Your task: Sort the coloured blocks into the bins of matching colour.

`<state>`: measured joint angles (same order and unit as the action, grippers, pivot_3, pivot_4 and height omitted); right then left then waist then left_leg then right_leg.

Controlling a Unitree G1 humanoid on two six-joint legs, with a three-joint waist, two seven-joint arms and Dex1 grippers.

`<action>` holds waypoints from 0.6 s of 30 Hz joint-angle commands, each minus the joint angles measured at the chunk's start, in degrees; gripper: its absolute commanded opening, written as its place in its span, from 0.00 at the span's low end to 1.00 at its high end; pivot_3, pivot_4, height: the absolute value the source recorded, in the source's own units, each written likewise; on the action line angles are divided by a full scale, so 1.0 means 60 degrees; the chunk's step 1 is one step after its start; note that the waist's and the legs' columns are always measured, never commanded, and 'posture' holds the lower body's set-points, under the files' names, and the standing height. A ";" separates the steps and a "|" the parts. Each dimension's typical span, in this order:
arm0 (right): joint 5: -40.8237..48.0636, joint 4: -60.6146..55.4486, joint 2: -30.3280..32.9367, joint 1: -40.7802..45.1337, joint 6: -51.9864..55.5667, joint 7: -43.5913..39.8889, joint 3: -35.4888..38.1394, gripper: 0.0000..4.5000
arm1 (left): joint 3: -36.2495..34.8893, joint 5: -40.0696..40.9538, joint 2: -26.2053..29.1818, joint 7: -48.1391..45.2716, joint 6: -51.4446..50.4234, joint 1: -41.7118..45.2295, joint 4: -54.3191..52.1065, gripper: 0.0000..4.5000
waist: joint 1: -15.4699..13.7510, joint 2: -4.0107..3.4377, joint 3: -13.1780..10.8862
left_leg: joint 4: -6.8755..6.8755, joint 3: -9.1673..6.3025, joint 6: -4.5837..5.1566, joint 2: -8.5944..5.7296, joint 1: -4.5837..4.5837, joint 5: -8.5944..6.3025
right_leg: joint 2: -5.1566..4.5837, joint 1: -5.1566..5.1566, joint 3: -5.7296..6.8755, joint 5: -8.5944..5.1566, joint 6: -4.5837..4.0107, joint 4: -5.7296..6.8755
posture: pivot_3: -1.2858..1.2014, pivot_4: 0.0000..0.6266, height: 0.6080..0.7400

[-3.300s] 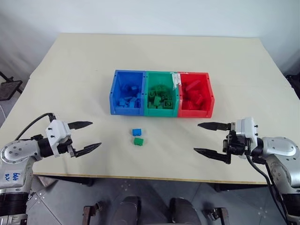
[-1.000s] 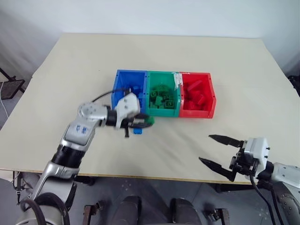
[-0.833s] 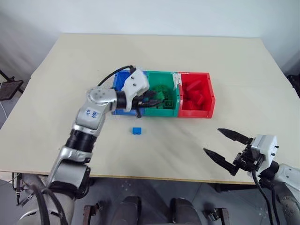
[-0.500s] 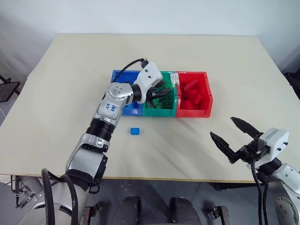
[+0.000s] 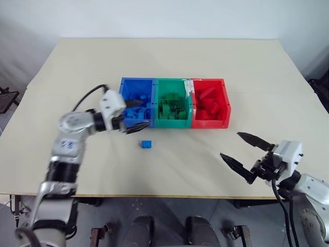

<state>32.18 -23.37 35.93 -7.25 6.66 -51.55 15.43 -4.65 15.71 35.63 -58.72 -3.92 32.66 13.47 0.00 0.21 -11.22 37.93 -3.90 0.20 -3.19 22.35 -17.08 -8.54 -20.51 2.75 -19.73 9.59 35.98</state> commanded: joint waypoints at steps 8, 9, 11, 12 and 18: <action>-0.0011 0.1219 0.0975 0.1433 -0.0020 -0.2400 -0.1182 1.00 | -0.2240 0.0997 0.1457 -0.1031 0.1276 -0.3241 -0.0877 1.00 | -0.0073 -0.0001 -0.0001 | -0.0004 -0.0014 0.0004 0.0000 0.0002 -0.0004 | -0.0010 -0.0001 0.0003 0.0000 -0.0001 -0.0002 | 0.52 0.24 1.00; -0.0024 0.1311 0.1016 0.1532 0.0015 -0.2530 -0.1236 1.00 | -0.2251 0.0942 0.1416 -0.0898 0.1322 -0.3458 -0.1056 1.00 | -0.0114 0.0000 -0.0001 | -0.0002 -0.0016 0.0004 0.0000 0.0003 -0.0004 | -0.0011 -0.0001 0.0005 0.0000 -0.0002 -0.0010 | 0.52 0.24 1.00; -0.0083 0.1455 0.1023 0.1674 -0.0010 -0.2656 -0.1282 1.00 | -0.2213 0.0861 0.1397 -0.0731 0.1309 -0.3750 -0.1301 1.00 | -0.0211 0.0001 0.0000 | 0.0004 -0.0016 0.0003 0.0001 0.0005 -0.0005 | -0.0012 0.0001 0.0004 0.0001 -0.0004 -0.0024 | 0.52 0.24 1.00; -0.0096 0.1505 0.1013 0.1730 -0.0015 -0.2685 -0.1283 1.00 | -0.2162 0.0812 0.1401 -0.0685 0.1302 -0.3847 -0.1409 1.00 | -0.0232 0.0001 0.0000 | 0.0005 -0.0016 0.0000 0.0003 0.0004 -0.0006 | -0.0010 0.0002 0.0004 0.0001 -0.0005 -0.0033 | 0.52 0.24 1.00; -0.0161 0.1651 0.1028 0.1821 -0.0061 -0.2670 -0.1130 1.00 | -0.1037 0.0477 0.1019 -0.0456 0.1153 -0.3818 -0.2530 1.00 | -0.0228 -0.0001 -0.0001 | 0.0003 -0.0014 -0.0001 0.0000 0.0004 -0.0006 | -0.0011 -0.0002 0.0001 0.0000 -0.0006 -0.0022 | 0.52 0.24 1.00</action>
<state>30.83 -13.02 41.38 3.47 6.67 -67.43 7.16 -12.81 19.34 42.22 -61.37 2.04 9.54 1.40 -1.36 0.20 -11.23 37.94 -3.98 0.20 -3.19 22.38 -17.12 -8.60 -20.52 2.76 -19.73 9.55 35.86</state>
